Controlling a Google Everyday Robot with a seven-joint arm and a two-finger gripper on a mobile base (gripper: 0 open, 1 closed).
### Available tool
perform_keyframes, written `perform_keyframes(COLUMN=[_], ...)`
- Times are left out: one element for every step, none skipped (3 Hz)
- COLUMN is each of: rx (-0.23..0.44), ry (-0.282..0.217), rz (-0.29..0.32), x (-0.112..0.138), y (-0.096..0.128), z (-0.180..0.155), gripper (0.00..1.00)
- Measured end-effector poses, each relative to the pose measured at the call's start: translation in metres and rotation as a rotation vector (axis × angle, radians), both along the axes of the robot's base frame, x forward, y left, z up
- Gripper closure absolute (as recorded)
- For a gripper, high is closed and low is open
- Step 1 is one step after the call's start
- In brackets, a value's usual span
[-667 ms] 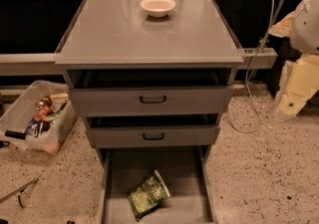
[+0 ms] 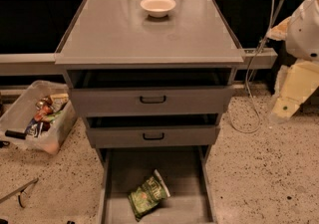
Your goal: Pick green jalapeno chip bag from bottom drawer and place on counter
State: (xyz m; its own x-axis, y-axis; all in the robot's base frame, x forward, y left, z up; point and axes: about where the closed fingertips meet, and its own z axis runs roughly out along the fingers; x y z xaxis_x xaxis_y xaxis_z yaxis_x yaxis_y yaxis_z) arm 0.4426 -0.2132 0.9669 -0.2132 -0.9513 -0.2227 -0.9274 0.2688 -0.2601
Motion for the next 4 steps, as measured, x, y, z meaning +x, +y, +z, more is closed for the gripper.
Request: perform_keyframes(rx=[0.049,0.105,0.157,0.225], ry=[0.009,0.051,0.132,0.179], rz=[0.009,0.000,-0.005,-0.031], x=[0.001,-0.001,-0.009,-0.006], y=[0.004,0.013,0.037,0.064], z=[-0.048,-0.136,-0.240,-0.330], gripper=[0.00,0.00,0.00,0.00])
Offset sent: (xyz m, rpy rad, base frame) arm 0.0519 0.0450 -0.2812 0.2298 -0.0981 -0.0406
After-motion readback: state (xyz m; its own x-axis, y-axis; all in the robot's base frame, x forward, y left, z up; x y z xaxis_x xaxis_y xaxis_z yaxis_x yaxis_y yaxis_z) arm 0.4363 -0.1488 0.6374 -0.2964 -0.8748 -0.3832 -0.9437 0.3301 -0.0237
